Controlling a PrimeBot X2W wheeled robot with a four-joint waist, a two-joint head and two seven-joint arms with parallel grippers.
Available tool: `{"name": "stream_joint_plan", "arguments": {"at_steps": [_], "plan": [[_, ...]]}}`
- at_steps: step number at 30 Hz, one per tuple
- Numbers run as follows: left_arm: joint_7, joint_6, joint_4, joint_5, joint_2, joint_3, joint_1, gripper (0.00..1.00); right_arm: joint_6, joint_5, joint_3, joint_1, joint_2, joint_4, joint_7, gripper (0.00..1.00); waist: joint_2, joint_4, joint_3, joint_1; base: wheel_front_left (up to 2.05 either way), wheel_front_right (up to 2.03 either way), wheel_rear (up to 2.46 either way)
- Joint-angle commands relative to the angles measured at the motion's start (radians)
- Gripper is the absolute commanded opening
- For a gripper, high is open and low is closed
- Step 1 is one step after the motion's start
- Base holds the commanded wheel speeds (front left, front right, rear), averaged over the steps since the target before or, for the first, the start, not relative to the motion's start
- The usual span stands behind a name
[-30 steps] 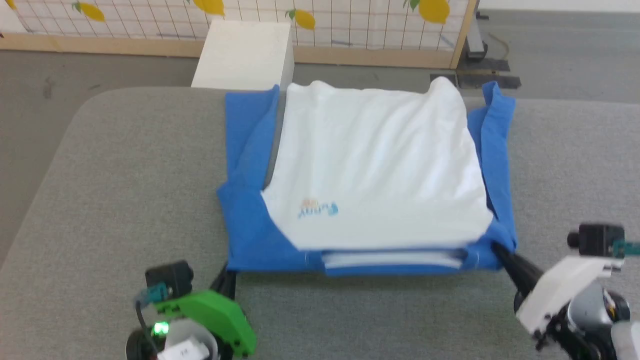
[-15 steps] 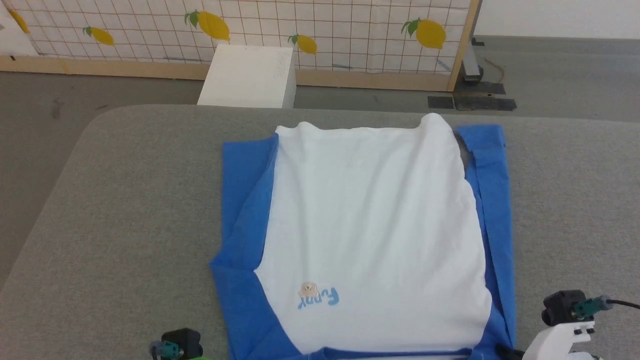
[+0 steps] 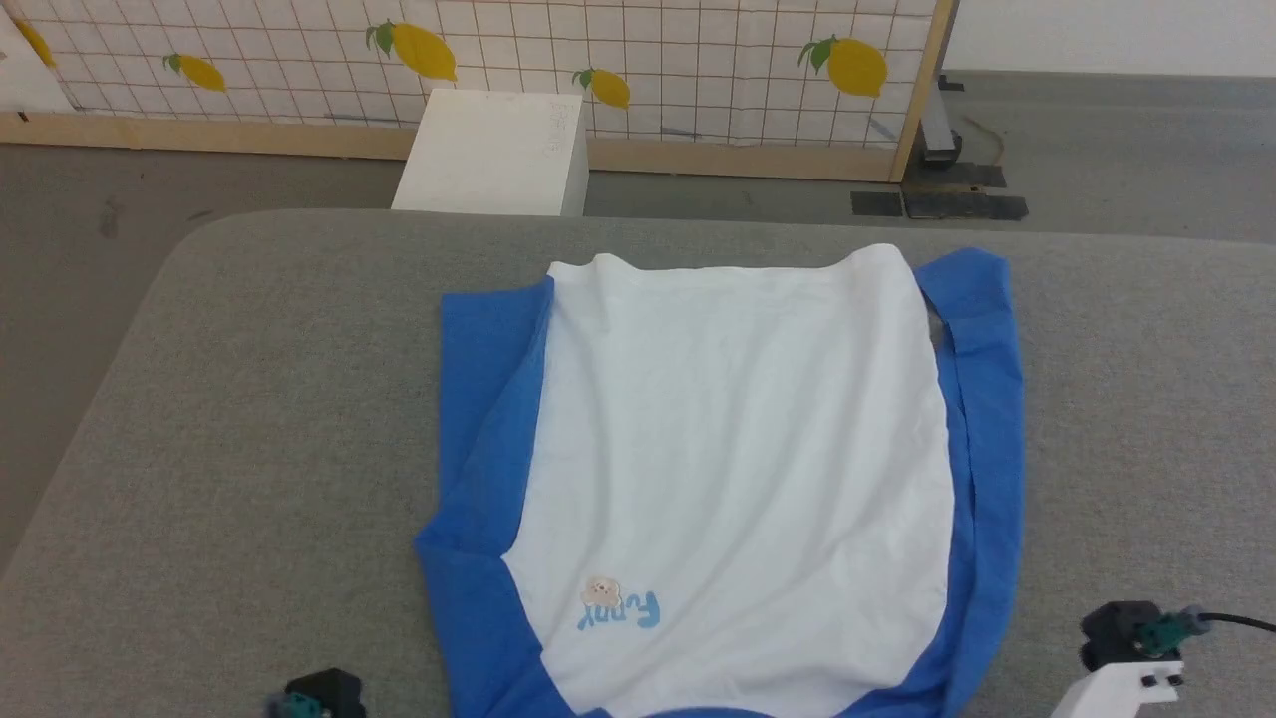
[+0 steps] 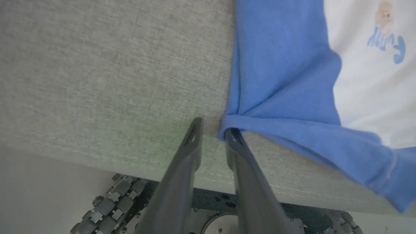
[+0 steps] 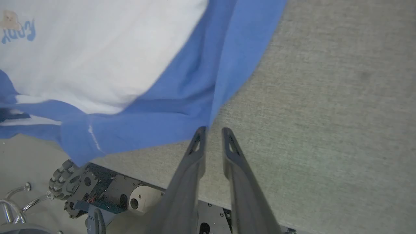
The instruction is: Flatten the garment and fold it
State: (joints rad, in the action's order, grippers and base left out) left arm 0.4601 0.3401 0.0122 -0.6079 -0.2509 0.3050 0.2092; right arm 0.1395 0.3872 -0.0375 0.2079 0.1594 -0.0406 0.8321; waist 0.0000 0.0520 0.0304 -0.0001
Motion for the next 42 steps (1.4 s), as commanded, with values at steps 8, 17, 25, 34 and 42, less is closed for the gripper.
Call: {"name": "stream_joint_plan", "arguments": {"at_steps": [8,17,25,34,42], "plan": [[0.096,0.042,-0.095,-0.015,-0.110,-0.053,0.036,1.00,-0.009,0.055,-0.083,0.001,0.036,-0.096,0.039,1.00,0.0000,-0.010,-0.022,0.0001,0.00,0.00,0.00],[0.023,0.091,-0.278,0.038,-0.163,-0.136,0.022,1.00,-0.009,0.030,-0.263,-0.103,0.015,-0.159,0.010,1.00,0.0000,-0.010,-0.005,0.0001,0.00,0.00,0.00],[-0.517,-0.009,-0.278,0.113,-0.095,-0.241,-0.149,1.00,-0.009,-0.051,-0.343,-0.436,0.015,-0.063,-0.202,1.00,0.0000,-0.014,0.121,0.0001,0.00,0.00,0.00],[-0.718,-0.106,-0.228,0.161,-0.032,-0.252,-0.265,1.00,-0.009,-0.097,-0.253,-0.764,0.083,0.184,-0.166,1.00,0.0000,0.002,0.274,0.0001,0.00,0.00,0.00],[-0.722,-0.184,-0.260,0.258,0.070,-0.297,-0.335,1.00,-0.009,-0.191,-0.169,-0.988,0.145,0.375,-0.088,1.00,0.0000,0.053,0.390,0.0001,0.00,0.00,0.00]]}}
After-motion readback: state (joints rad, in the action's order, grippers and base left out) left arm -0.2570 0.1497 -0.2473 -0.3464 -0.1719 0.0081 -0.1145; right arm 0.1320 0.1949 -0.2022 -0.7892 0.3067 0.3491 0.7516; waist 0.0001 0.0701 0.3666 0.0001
